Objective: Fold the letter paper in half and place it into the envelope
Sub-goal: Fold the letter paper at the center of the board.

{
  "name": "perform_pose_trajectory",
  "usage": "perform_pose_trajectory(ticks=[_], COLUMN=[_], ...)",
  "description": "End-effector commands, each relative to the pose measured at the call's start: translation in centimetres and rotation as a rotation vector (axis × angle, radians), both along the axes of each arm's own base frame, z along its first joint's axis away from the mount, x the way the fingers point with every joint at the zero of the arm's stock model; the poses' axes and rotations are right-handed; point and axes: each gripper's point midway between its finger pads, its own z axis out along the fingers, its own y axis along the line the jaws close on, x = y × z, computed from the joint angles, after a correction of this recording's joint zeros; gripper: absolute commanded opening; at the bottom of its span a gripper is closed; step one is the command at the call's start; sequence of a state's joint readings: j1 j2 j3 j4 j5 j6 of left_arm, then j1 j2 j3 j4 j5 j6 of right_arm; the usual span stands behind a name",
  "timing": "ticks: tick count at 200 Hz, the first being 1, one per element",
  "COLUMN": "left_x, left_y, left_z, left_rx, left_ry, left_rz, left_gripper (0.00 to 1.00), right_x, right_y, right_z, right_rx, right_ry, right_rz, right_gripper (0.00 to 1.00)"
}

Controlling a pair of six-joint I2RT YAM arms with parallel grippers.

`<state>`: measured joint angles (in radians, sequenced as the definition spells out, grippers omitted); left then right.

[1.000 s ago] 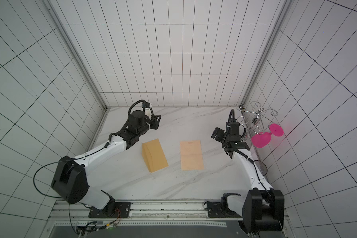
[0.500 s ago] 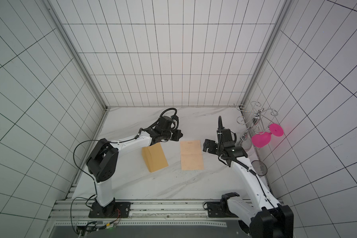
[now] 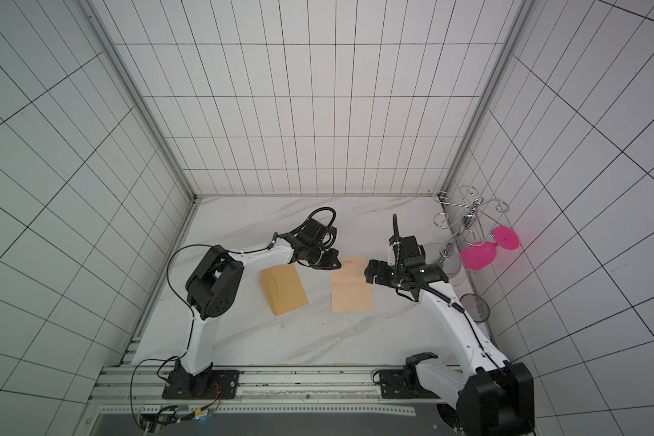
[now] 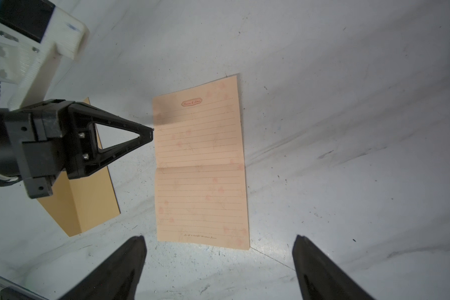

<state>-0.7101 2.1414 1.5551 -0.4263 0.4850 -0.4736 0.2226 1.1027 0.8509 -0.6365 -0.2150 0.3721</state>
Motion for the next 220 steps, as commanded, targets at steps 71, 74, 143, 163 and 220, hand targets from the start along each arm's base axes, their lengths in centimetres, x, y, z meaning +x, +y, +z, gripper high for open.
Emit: perform_pose_trajectory(ticks=[71, 74, 143, 163, 220], left_x=[-2.0, -2.1, -0.4, 0.3, 0.8], left_y=[1.5, 1.6, 6.4, 8.2, 10.6], left_z=[-6.5, -6.8, -9.0, -9.1, -9.6], left_rx=[0.178, 0.189, 0.319, 0.329, 0.379], left_ry=[0.122, 0.126, 0.158, 0.163, 0.186], left_rz=[-0.036, -0.038, 0.018, 0.039, -0.016], left_gripper=[0.00, 0.00, 0.00, 0.00, 0.00], right_x=[-1.2, -1.2, -1.3, -1.4, -2.7], right_y=[-1.0, -1.0, 0.7, 1.7, 6.6], right_z=[-0.1, -0.1, -0.6, -1.1, -5.6], right_rx=[-0.165, -0.176, -0.449, -0.629, -0.921], right_ry=[0.066, 0.065, -0.002, -0.013, -0.127], right_rz=[0.098, 0.105, 0.405, 0.556, 0.956], right_gripper=[0.99, 0.99, 0.99, 0.99, 0.99])
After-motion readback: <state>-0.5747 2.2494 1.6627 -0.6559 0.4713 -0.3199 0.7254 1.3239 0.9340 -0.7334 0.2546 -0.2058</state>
